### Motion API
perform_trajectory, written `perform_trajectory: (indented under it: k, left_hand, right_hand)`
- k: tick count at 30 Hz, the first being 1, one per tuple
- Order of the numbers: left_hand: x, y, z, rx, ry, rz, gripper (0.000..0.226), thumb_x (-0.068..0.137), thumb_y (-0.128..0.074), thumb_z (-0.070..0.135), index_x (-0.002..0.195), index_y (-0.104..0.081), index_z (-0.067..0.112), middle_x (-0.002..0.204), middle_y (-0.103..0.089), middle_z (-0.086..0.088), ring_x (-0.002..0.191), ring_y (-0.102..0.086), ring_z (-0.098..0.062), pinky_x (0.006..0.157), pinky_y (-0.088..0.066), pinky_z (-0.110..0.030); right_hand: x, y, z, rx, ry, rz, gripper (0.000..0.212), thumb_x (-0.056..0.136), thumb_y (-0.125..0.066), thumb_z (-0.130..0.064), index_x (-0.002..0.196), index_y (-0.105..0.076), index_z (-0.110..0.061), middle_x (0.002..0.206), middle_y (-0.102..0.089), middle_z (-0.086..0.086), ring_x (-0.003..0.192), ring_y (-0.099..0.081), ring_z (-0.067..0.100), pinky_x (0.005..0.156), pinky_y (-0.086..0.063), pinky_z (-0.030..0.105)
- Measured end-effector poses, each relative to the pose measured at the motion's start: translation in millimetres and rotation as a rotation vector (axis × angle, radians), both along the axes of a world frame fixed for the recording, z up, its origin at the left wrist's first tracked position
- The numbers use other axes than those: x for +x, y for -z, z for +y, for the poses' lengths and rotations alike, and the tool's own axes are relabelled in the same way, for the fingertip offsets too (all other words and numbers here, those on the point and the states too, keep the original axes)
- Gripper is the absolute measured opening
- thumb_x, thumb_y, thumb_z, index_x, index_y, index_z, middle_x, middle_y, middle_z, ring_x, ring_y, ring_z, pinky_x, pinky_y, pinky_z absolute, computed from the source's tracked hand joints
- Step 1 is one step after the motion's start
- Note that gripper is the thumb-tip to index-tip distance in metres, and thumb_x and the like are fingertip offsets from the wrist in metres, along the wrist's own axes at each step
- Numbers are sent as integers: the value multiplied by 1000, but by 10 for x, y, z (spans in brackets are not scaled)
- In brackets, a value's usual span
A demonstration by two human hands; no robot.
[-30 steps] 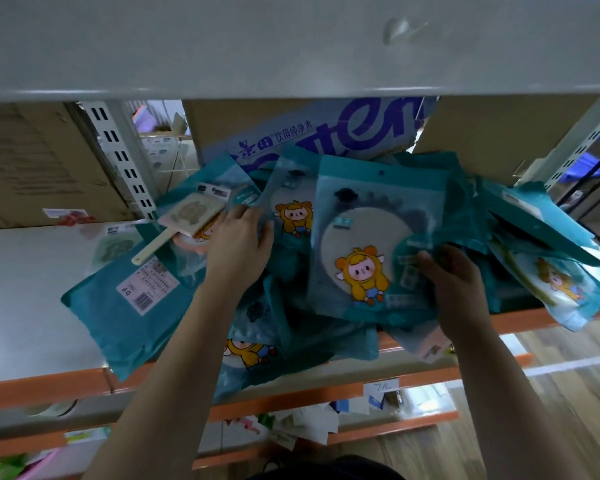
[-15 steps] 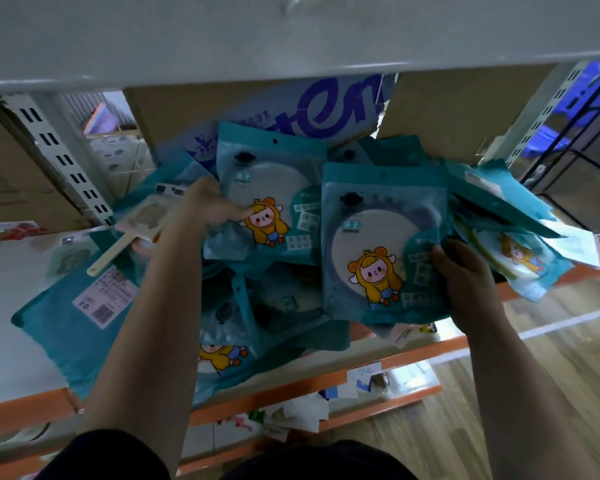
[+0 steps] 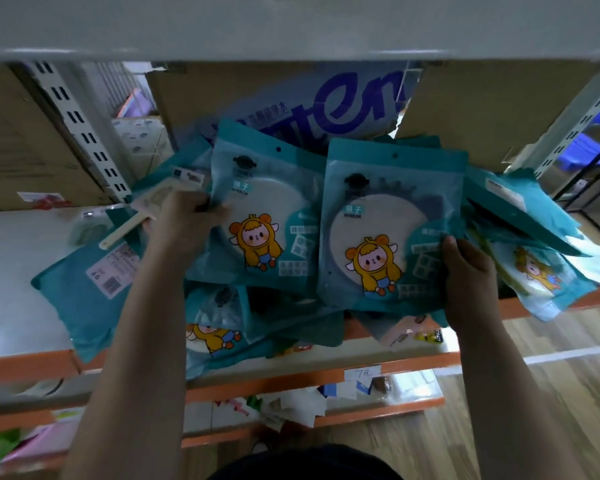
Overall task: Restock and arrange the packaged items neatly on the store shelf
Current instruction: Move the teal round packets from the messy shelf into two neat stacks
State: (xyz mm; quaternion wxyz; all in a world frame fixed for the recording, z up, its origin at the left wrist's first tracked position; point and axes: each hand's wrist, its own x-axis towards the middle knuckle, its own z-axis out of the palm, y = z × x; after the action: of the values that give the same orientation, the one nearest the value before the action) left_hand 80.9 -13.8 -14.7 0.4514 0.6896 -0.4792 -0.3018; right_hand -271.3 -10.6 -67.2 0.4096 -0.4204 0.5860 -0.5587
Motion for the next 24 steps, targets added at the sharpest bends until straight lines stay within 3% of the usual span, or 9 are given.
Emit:
perform_trajectory:
  k: [2,5,8,11,15,18,20,22,24]
  left_hand:
    - [-56,26,205,-54,-63,206,7,86,-68,8,86,-67,15,87,-69,-6,80,-65,-19,82,-55,-40]
    - [-71,87,492,-101,-211,263,11,90,-64,11,100,-68,13,88,-71,-2,72,-68,-9,69,-58,-25]
    - [20,73,747,-116,-308,292,13,96,-56,14,91,-68,12,84,-70,-5,68,-67,-9,69,-57,-28]
    - [222,36,1048,-155,-376,249,17,96,-54,16,88,-68,10,85,-67,-11,73,-64,-18,72,-54,-35]
    - [555,32,1498,-233,-472,286,16,97,-53,17,89,-67,13,87,-69,-7,76,-66,-19,72,-56,-35]
    - [880,41,1830,-280,-562,293,16,97,-54,18,97,-68,9,84,-70,-2,71,-67,-12,65,-54,-28]
    - [1114,54,2063,-319,-581,290,16,97,-54,16,90,-69,12,78,-70,1,67,-65,-12,61,-54,-26]
    - [1361,62,2326,-331,-588,273,20,97,-53,14,84,-69,15,72,-70,5,65,-64,-13,59,-53,-25]
    - [1636,67,2594,-323,-599,277,20,96,-53,15,83,-68,16,75,-71,2,69,-64,-17,65,-56,-34]
  right_hand:
    - [86,-9,-31,-13,-49,22,31,100,-48,-34,86,-64,-10,87,-61,18,79,-59,26,74,-49,43]
    - [233,-24,-62,-49,-172,52,30,99,-49,-37,90,-67,-14,90,-68,16,80,-66,26,71,-54,40]
    - [425,-98,-86,-80,-280,74,21,97,-55,-31,95,-68,-14,82,-73,-2,75,-71,13,59,-54,25]
    - [712,-171,-50,-95,-313,1,22,97,-55,-23,95,-66,-5,72,-71,-4,64,-69,11,51,-52,23]
    - [1160,-226,85,-104,-373,-34,23,96,-56,-26,90,-67,-7,77,-69,4,66,-66,18,55,-57,32]
    - [1564,-271,217,-143,-423,-62,25,96,-57,-19,73,-66,-21,70,-64,-4,68,-60,16,63,-50,32]
    - [1858,-256,322,-147,-459,-52,21,96,-57,-19,76,-63,-16,74,-61,-2,74,-56,17,70,-44,30]
    - [2188,-231,486,-121,-510,-85,17,96,-56,-20,85,-65,-10,76,-68,-4,72,-64,13,65,-49,23]
    - [2527,-219,695,-91,-534,-122,17,96,-57,-21,86,-69,-16,78,-73,-8,70,-69,8,57,-53,20]
